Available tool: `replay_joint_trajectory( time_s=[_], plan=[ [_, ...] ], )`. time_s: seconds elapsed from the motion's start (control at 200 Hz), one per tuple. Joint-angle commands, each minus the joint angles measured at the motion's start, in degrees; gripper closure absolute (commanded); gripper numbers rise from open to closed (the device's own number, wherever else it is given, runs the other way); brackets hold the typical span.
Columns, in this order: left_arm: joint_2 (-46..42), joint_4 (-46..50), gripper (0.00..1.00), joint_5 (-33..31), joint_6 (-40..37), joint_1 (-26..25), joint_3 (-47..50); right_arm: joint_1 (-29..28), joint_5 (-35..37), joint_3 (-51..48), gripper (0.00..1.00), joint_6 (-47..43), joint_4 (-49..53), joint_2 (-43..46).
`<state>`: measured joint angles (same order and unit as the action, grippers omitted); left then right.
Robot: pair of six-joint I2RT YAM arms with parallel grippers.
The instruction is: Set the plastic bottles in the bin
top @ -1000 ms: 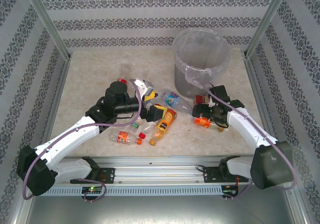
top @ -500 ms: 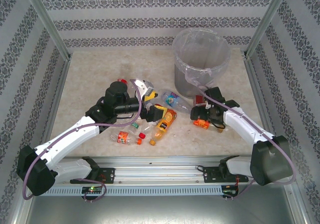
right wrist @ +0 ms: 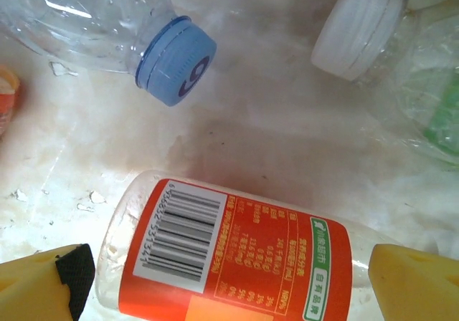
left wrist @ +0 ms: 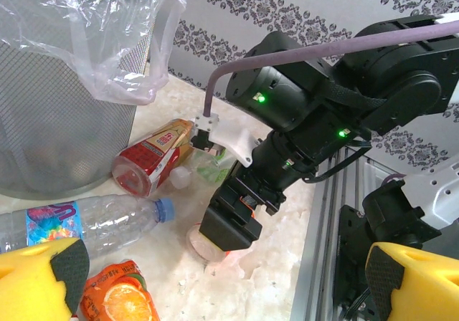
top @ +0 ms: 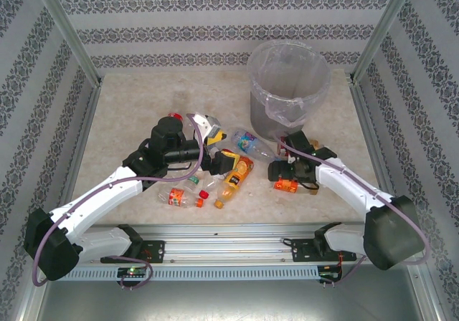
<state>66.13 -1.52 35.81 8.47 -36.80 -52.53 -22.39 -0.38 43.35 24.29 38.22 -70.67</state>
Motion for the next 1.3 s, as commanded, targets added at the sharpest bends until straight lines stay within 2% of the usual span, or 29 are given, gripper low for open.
replay_joint_trajectory(
  time_s=[0.0,0.23,0.37,0.52,0.714,0.889,1.099,1.294],
  plan=[
    [-0.6,1.0,0.00,0.7,-1.4,-0.6,-1.8,-0.8,2.2,-0.5,0.02,1.8,1.4,3.7],
    [-0.5,1.2,0.00,0.7,-1.6,-0.6,-1.7,-1.3,4.5,-0.9,0.02,9.6,6.0,9.7],
    [-0.3,1.1,0.00,0.9,-1.4,-0.6,-1.9,-0.7,1.9,0.2,0.02,14.7,11.3,10.3],
    [-0.6,1.3,0.00,0.6,-1.8,-0.6,-1.8,-1.5,-1.5,-1.8,0.02,22.3,12.1,13.3],
    [-0.4,1.0,0.00,1.2,-1.4,-0.7,-1.9,-1.7,-1.2,-1.4,0.02,28.9,17.4,13.5],
    [-0.9,1.1,0.00,0.8,-1.6,-0.8,-1.8,-1.8,-3.1,-7.0,0.02,35.1,10.3,16.1],
    [-0.7,1.1,0.00,1.1,-1.4,-0.8,-1.9,1.5,-5.9,-13.6,0.02,41.7,-3.8,17.2],
    [-0.8,1.1,0.00,0.9,-1.7,-0.9,-1.8,5.0,-6.7,-15.6,0.02,42.8,-11.4,16.4]
  ],
)
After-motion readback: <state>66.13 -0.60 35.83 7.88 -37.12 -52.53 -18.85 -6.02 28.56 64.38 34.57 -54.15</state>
